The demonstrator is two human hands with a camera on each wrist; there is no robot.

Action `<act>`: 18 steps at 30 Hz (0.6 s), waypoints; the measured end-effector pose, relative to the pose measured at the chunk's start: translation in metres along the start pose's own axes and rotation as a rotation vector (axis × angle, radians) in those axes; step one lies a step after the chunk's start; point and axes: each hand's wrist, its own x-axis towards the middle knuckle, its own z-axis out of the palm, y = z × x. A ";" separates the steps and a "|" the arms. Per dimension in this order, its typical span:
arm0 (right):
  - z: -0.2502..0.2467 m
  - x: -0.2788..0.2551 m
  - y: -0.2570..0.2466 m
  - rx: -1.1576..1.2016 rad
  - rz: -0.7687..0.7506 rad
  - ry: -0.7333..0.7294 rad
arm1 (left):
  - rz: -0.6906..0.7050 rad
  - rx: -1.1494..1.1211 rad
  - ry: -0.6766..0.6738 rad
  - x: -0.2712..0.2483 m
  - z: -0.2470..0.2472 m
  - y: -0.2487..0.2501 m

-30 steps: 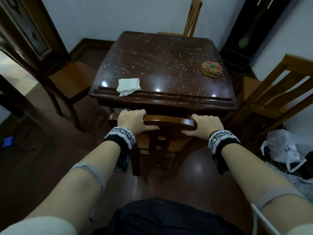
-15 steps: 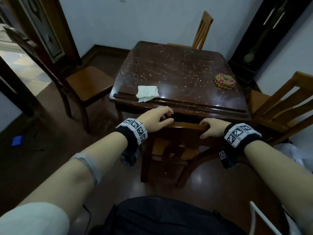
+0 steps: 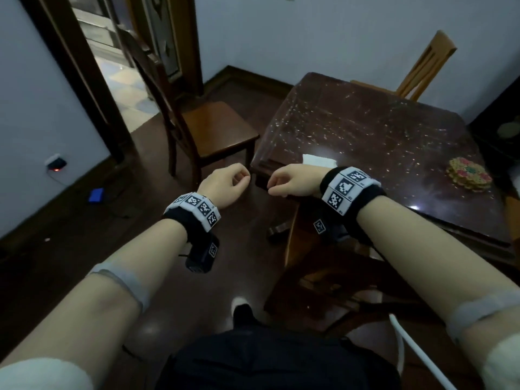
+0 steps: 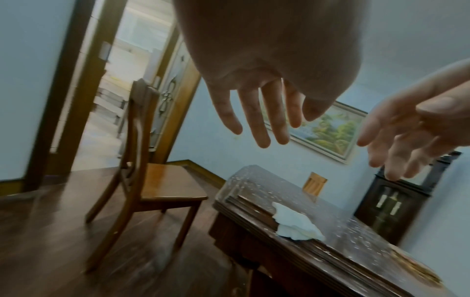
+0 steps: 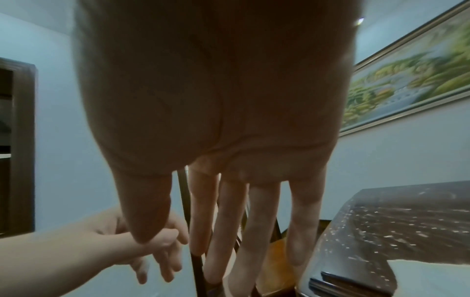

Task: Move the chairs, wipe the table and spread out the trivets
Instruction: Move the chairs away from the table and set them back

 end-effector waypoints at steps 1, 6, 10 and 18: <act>-0.003 0.017 -0.006 -0.007 -0.015 -0.010 | -0.040 0.010 0.007 0.004 -0.006 -0.015; -0.019 0.115 -0.023 -0.051 -0.073 -0.075 | -0.179 0.061 0.017 0.047 -0.045 -0.090; -0.041 0.195 -0.032 -0.030 -0.090 -0.038 | -0.234 0.089 0.013 0.101 -0.087 -0.138; -0.085 0.325 -0.080 0.044 -0.104 0.114 | -0.303 0.104 0.051 0.181 -0.159 -0.224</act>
